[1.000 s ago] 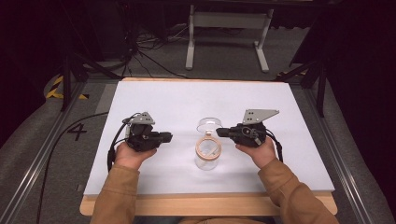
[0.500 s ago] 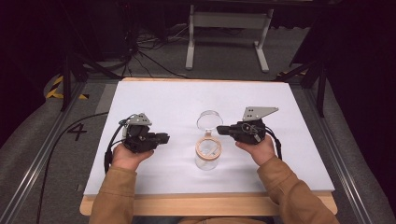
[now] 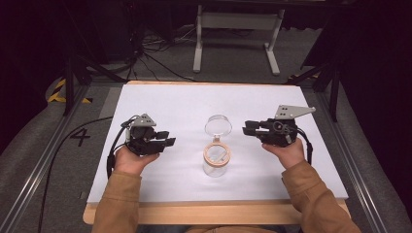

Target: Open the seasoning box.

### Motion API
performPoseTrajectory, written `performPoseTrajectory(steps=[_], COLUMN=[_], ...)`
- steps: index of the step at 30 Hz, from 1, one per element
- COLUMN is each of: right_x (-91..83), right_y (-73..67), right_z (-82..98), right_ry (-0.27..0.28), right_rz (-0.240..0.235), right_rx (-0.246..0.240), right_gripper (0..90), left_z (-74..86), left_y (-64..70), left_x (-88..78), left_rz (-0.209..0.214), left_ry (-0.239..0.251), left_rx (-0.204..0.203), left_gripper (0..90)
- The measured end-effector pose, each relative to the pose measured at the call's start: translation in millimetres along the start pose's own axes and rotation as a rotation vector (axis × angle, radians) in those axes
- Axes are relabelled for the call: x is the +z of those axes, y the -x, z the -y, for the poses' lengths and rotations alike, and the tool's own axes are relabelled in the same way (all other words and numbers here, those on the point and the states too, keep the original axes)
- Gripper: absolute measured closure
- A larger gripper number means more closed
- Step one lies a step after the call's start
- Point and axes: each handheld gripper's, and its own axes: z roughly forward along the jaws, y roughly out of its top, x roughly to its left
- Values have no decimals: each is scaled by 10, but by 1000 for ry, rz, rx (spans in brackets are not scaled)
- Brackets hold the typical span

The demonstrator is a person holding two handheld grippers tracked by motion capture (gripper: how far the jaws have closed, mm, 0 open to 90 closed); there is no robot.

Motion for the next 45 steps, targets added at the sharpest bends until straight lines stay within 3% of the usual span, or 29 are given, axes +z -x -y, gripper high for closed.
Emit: performPoseTrajectory(steps=[4,12,14,18,20,22,24,27,30,34,38,42,45], right_x=[-216,-565,-593,-618,-611,-594,-582,-538,-460,-418,-336,-297,-273], right_y=[154,473,533,633,667,718,738,808,894,936,975,966,932], right_z=[75,313,397,580,659,736,770,887,1013,1109,1234,1247,1220], right_ry=[-17,-37,-31,-41,-52,-88,-91,-113,-189,-198,-260,-278,-270], right_rz=[96,268,283,322,331,333,327,305,302,298,313,299,288], right_rx=[42,105,110,80,61,68,86,128,200,246,254,260,217], right_gripper=[577,491,480,484,495,499,499,498,494,501,503,502,493], left_z=[2,50,75,133,167,199,215,249,285,304,310,309,305], left_y=[-66,-252,-307,-404,-452,-484,-497,-518,-514,-501,-464,-452,-457], left_x=[-8,70,103,169,203,242,258,328,416,474,555,562,556], left_rz=[-61,-87,-107,-126,-137,-145,-150,-154,-153,-145,-120,-114,-110], left_ry=[-3,-11,9,17,-2,0,-8,-18,-16,-31,-60,-59,-53], left_rx=[-8,-49,-45,-78,-90,-100,-102,-103,-71,-41,-17,-14,-11], left_gripper=[595,566,561,547,545,540,537,529,465,461,458,458,458])
